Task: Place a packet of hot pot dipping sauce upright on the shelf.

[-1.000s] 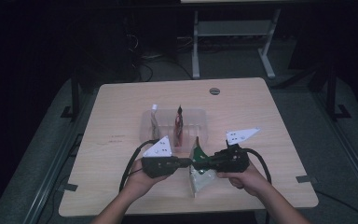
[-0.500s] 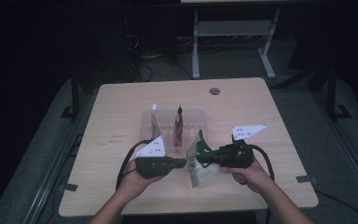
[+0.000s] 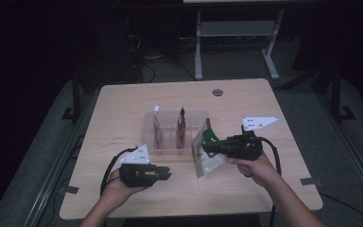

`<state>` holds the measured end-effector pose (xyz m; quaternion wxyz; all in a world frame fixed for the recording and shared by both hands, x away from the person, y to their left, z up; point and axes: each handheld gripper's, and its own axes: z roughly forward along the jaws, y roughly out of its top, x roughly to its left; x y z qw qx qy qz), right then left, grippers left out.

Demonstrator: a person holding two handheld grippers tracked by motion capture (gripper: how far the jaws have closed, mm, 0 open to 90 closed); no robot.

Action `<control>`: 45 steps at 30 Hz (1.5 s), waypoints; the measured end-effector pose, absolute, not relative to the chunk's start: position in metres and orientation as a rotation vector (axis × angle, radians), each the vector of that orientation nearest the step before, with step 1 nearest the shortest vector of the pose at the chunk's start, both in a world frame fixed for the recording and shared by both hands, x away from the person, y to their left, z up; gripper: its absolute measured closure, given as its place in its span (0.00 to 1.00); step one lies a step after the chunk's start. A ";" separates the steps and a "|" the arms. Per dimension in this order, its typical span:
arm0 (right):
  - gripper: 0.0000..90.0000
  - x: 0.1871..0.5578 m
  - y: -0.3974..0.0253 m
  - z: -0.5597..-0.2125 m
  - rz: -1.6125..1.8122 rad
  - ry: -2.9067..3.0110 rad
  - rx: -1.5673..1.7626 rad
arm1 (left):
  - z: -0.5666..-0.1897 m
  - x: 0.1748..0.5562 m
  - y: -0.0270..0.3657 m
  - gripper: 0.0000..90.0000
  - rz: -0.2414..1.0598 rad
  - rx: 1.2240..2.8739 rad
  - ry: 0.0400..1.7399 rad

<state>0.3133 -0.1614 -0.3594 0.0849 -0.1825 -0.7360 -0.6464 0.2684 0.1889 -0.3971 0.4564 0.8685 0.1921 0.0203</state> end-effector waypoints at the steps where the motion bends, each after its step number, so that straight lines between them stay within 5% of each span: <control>1: 1.00 0.315 -0.161 -0.358 -1.937 -2.194 -0.543 | -0.399 0.268 0.192 0.74 0.046 2.153 0.489; 7: 1.00 0.326 -0.164 -0.352 -1.964 -2.188 -0.566 | -0.411 0.264 0.210 0.55 0.044 2.180 0.578; 19: 1.00 0.350 -0.164 -0.344 -1.998 -2.181 -0.610 | -0.430 0.272 0.230 0.32 0.066 2.200 0.677; 45: 1.00 0.396 -0.150 -0.350 -2.053 -2.155 -0.742 | -0.435 0.272 0.228 0.28 0.074 2.226 0.684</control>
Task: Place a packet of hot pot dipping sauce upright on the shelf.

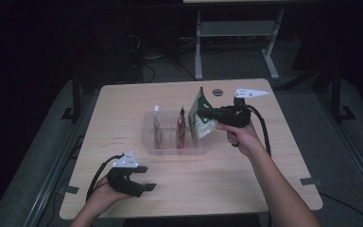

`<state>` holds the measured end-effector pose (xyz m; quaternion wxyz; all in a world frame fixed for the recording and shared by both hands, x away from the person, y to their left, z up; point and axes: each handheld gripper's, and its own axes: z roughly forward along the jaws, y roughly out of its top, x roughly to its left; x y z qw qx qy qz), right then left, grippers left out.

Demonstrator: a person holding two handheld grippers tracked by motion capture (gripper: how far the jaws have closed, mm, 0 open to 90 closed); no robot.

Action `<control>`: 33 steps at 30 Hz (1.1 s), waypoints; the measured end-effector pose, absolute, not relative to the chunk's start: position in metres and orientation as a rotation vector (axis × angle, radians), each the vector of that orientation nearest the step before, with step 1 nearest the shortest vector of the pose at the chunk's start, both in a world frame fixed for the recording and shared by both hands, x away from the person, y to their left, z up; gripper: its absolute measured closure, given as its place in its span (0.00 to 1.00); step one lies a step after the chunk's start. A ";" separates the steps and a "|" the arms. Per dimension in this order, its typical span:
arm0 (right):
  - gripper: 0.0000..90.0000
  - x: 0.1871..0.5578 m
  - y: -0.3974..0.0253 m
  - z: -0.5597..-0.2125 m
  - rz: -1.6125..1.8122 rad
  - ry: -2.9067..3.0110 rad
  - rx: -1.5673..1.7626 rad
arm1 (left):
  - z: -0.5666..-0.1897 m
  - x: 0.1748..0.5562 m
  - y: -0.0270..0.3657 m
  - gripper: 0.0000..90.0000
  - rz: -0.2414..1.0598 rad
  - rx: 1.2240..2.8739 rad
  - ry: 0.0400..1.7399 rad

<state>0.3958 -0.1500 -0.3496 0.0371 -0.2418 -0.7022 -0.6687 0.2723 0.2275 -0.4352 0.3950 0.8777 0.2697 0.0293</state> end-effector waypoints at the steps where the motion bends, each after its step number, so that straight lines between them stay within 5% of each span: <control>1: 1.00 0.396 -0.151 -0.350 -2.051 -2.159 -0.752 | -0.435 0.272 0.227 0.28 0.073 2.227 0.683; 33: 0.99 0.406 -0.143 -0.380 -1.909 -2.299 -0.886 | -0.438 0.271 0.222 0.27 0.054 2.258 0.653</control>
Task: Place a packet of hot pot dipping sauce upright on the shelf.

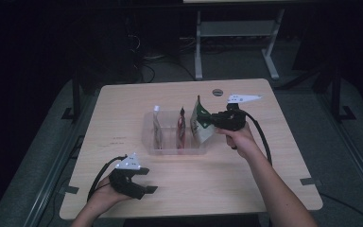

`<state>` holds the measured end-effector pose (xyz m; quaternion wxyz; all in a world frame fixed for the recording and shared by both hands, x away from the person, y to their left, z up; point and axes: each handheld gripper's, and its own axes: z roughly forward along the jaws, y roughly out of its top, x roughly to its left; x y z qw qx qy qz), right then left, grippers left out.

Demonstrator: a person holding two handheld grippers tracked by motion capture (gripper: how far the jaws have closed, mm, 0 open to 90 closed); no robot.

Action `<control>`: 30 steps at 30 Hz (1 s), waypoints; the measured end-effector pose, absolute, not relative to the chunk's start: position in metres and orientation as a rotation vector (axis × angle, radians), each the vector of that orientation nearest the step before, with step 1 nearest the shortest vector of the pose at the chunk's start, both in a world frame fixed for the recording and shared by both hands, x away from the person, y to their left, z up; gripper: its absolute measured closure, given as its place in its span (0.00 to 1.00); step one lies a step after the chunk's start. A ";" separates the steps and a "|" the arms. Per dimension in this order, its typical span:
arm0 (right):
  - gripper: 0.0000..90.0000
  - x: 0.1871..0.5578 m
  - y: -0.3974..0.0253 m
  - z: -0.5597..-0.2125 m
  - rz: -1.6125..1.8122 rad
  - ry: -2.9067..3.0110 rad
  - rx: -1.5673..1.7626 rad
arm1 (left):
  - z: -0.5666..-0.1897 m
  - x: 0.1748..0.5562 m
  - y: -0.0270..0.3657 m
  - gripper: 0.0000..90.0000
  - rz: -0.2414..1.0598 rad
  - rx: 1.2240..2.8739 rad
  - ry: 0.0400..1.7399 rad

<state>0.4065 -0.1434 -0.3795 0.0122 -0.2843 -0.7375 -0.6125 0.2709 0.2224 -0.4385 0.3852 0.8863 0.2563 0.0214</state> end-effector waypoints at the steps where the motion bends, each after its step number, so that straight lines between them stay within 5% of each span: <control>1: 0.99 0.407 -0.143 -0.381 -1.903 -2.312 -0.893 | -0.438 0.271 0.222 0.27 0.060 2.262 0.647; 13: 0.96 0.409 -0.146 -0.386 -1.903 -2.322 -0.954 | -0.440 0.271 0.221 0.26 0.053 2.273 0.644; 26: 0.70 0.406 -0.153 -0.380 -1.885 -2.375 -0.974 | -0.440 0.272 0.222 0.26 0.049 2.270 0.648; 30: 0.52 0.400 -0.155 -0.373 -1.851 -2.425 -0.991 | -0.439 0.273 0.222 0.26 0.056 2.265 0.656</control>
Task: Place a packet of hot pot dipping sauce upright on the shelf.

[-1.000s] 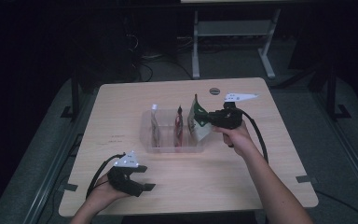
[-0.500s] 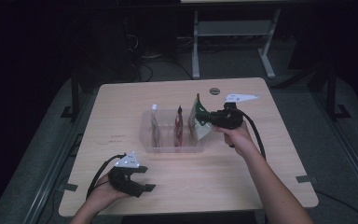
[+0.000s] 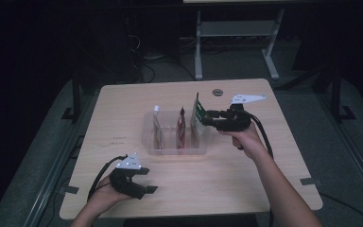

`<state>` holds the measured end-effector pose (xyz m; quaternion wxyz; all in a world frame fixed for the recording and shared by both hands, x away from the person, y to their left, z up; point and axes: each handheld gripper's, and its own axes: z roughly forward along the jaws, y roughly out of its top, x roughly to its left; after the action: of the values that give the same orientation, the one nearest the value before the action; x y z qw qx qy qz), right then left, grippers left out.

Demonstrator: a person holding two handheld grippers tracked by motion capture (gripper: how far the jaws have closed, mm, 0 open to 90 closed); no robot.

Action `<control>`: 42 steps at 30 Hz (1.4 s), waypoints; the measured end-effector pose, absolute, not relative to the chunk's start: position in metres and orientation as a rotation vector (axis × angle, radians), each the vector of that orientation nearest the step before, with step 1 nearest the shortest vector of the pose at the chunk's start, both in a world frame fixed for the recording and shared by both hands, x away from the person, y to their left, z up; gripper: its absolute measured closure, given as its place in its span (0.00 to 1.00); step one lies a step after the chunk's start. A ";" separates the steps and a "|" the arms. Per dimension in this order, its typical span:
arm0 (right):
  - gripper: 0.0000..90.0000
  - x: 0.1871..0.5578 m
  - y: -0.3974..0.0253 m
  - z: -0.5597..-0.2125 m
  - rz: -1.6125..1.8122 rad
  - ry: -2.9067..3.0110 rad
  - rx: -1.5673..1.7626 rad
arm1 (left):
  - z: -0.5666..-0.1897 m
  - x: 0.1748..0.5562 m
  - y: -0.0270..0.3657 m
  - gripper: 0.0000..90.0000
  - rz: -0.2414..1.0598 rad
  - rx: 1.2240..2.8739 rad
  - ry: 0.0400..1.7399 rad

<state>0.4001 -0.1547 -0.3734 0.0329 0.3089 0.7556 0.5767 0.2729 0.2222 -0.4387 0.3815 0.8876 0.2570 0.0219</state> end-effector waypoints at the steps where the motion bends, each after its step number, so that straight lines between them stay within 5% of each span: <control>1: 0.52 0.400 -0.155 -0.373 1.775 2.325 0.951 | -0.439 0.273 0.222 0.26 0.056 2.265 0.656; 9: 0.37 0.390 -0.163 -0.364 1.672 2.379 0.921 | -0.438 0.275 0.224 0.25 0.073 2.265 0.658; 23: 0.31 0.354 -0.183 -0.358 1.525 2.403 0.863 | -0.437 0.273 0.231 0.25 0.094 2.262 0.651; 42: 0.25 0.306 -0.205 -0.396 1.419 2.389 0.871 | -0.443 0.257 0.242 0.24 0.106 2.291 0.653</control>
<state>0.3061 -0.2049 -0.3958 0.1145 0.2971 0.8150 0.4841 0.2568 0.2420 -0.4426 0.3695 0.8928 0.2545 0.0414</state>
